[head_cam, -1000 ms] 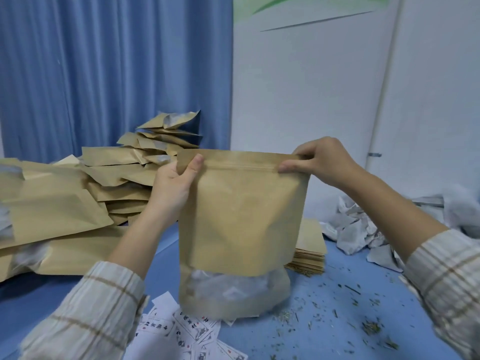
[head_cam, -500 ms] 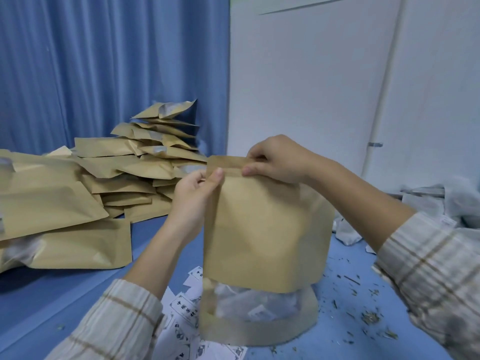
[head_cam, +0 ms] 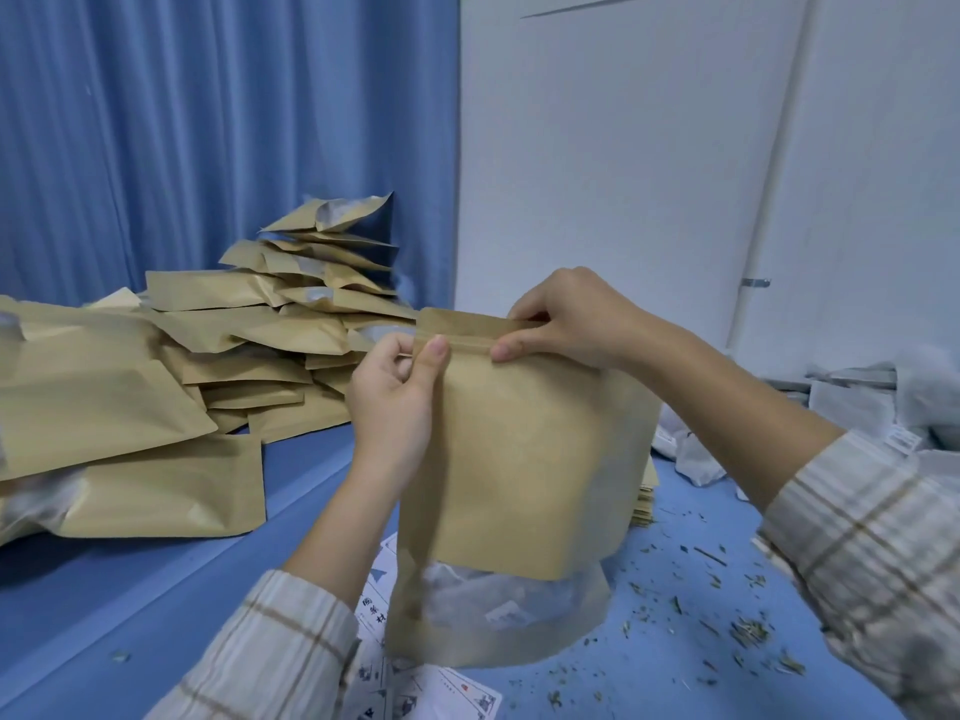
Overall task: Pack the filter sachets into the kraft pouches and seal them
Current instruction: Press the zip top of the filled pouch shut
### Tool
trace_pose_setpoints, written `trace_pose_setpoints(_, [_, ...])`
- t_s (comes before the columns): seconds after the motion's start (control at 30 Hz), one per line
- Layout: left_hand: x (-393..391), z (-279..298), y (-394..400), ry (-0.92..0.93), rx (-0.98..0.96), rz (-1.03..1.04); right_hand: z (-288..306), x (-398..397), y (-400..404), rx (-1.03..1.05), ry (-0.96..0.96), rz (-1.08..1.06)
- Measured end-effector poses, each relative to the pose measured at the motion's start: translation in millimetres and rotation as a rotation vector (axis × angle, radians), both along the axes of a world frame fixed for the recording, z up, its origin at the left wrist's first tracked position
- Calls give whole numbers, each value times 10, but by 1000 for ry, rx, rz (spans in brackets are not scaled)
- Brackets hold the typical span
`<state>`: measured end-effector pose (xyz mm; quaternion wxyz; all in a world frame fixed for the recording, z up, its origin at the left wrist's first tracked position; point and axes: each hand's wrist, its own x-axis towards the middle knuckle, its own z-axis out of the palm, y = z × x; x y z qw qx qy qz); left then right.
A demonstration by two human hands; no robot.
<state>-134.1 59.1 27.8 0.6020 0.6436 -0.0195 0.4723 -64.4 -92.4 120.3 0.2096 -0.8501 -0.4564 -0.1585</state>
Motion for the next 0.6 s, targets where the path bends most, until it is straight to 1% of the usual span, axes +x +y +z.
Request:
trace_pose_setpoints(0.07, [12, 9, 9, 9, -12, 5, -16, 5, -15, 9, -27, 0])
trace_pose_setpoints(0.2, [29, 1, 117, 9, -87, 10, -32, 57, -128, -17, -11, -39])
trace_pose_setpoints(0.33, [19, 2, 194, 8, -74, 13, -53, 81, -255, 9, -18, -29])
trace_pose_setpoints(0.43, [7, 2, 244, 15, -76, 28, -48, 93, -373, 29, -11, -71])
trace_pose_setpoints(0.6, [48, 26, 276, 0, -105, 20, -89, 158, -580, 71, 74, -125])
